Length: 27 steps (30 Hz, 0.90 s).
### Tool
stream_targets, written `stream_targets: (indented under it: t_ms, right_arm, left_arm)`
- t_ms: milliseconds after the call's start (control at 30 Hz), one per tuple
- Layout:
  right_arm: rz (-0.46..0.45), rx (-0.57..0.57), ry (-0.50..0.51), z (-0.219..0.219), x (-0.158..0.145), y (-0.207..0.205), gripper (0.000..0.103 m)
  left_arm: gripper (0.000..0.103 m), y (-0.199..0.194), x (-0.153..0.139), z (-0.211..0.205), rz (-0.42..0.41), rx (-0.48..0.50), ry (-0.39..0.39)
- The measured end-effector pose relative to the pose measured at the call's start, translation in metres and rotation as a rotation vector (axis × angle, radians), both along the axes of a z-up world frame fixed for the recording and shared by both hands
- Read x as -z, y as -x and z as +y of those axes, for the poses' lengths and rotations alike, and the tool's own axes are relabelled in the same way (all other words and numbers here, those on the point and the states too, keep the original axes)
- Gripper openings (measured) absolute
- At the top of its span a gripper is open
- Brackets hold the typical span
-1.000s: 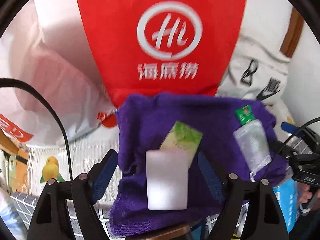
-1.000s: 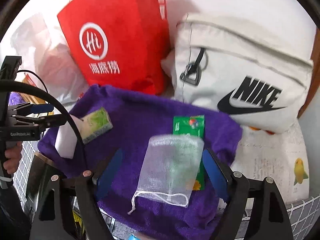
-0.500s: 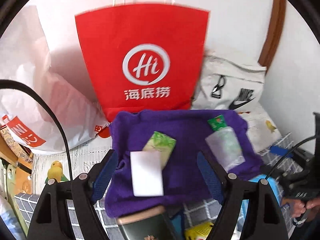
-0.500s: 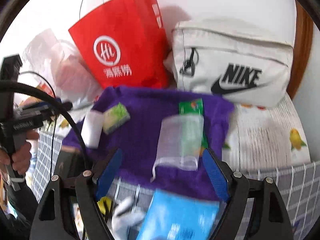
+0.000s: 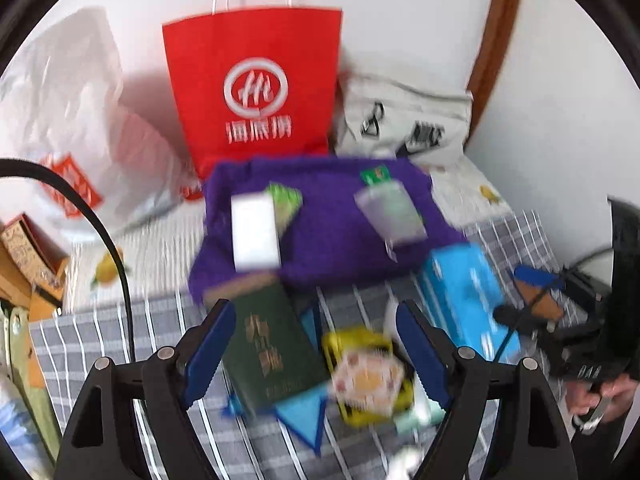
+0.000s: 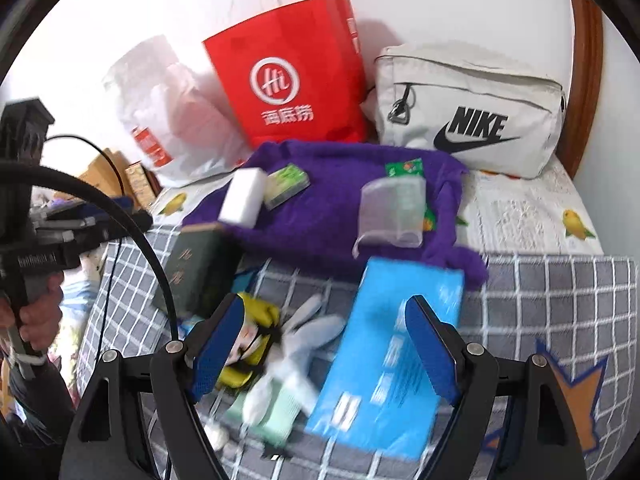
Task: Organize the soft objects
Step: 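Lower the left tool to the bed and grasp the white tissue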
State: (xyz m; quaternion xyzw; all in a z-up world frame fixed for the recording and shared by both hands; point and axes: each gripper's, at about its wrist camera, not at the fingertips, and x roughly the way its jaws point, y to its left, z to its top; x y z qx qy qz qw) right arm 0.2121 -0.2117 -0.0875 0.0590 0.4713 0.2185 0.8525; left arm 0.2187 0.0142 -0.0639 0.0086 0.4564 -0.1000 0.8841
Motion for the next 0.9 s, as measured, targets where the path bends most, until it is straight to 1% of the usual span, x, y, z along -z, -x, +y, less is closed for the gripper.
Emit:
stream_targets:
  t_ms: [200, 300, 433, 533, 600, 700, 767, 833, 867, 900]
  right_arm:
    - [0.014, 0.033, -0.024, -0.011, 0.003, 0.037, 0.082]
    - [0.002, 0.062, -0.020, -0.023, 0.000, 0.054, 0.082]
    - [0.007, 0.117, -0.031, -0.045, -0.001, 0.073, 0.082]
    - [0.013, 0.148, -0.033, -0.060, 0.000, 0.086, 0.082]
    - [0.008, 0.161, -0.023, -0.067, 0.000, 0.095, 0.082]
    - [-0.008, 0.141, -0.012, -0.072, 0.000, 0.107, 0.082]
    - [-0.010, 0.124, -0.001, -0.072, 0.004, 0.113, 0.082]
    - [-0.003, 0.113, -0.002, -0.072, 0.008, 0.115, 0.082]
    - [0.002, 0.109, -0.004, -0.071, 0.011, 0.115, 0.082]
    - [0.007, 0.107, -0.005, -0.071, 0.013, 0.115, 0.082]
  left_arm:
    - [0.081, 0.063, 0.036, -0.006, 0.069, 0.038, -0.001]
    - [0.081, 0.094, 0.058, -0.019, 0.105, 0.075, -0.015]
    - [0.080, 0.117, 0.084, -0.037, 0.138, 0.116, -0.022]
    - [0.080, 0.127, 0.103, -0.049, 0.167, 0.123, -0.004]
    - [0.079, 0.131, 0.114, -0.057, 0.165, 0.134, -0.012]
    - [0.072, 0.136, 0.130, -0.069, 0.168, 0.136, -0.080]
    - [0.058, 0.139, 0.137, -0.074, 0.170, 0.149, -0.096]
    - [0.053, 0.139, 0.141, -0.079, 0.165, 0.161, -0.104]
    - [0.044, 0.139, 0.144, -0.081, 0.171, 0.169, -0.113]
    - [0.037, 0.139, 0.146, -0.083, 0.170, 0.171, -0.128]
